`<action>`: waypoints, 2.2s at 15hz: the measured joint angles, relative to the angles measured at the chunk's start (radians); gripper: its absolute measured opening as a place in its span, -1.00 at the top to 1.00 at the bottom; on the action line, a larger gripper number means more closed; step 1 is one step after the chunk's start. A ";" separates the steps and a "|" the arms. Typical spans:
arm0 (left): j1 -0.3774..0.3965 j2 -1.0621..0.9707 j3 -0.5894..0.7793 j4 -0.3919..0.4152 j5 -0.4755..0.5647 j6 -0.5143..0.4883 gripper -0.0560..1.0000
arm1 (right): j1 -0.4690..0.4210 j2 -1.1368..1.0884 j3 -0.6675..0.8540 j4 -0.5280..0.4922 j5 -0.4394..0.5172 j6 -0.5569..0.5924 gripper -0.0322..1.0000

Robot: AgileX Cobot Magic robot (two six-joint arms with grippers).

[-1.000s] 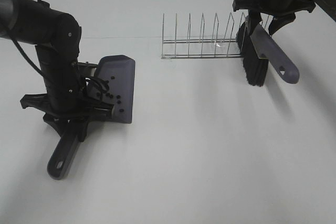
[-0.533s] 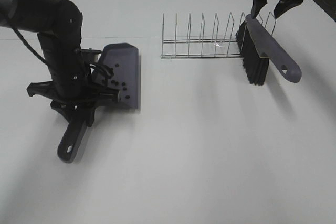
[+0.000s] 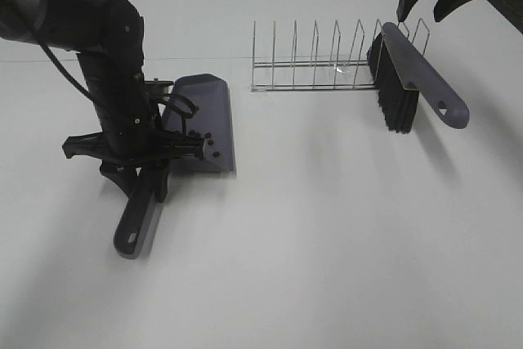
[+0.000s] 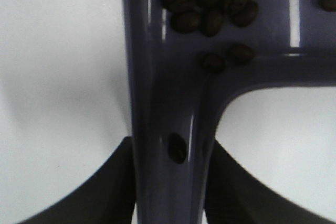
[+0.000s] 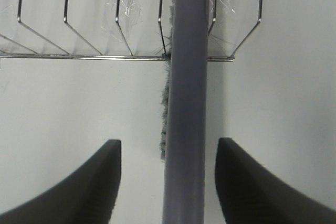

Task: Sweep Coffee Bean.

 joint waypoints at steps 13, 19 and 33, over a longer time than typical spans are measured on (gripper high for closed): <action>-0.003 0.000 -0.140 -0.006 0.186 0.013 -0.26 | 0.001 -0.098 0.000 0.025 0.100 -0.003 0.08; -0.003 -0.268 -0.152 0.140 0.203 0.004 -0.26 | 0.001 -0.282 0.076 0.092 0.101 -0.010 0.08; -0.003 -1.117 0.650 0.176 0.157 0.019 -0.26 | 0.001 -0.995 0.979 0.129 0.103 -0.063 0.08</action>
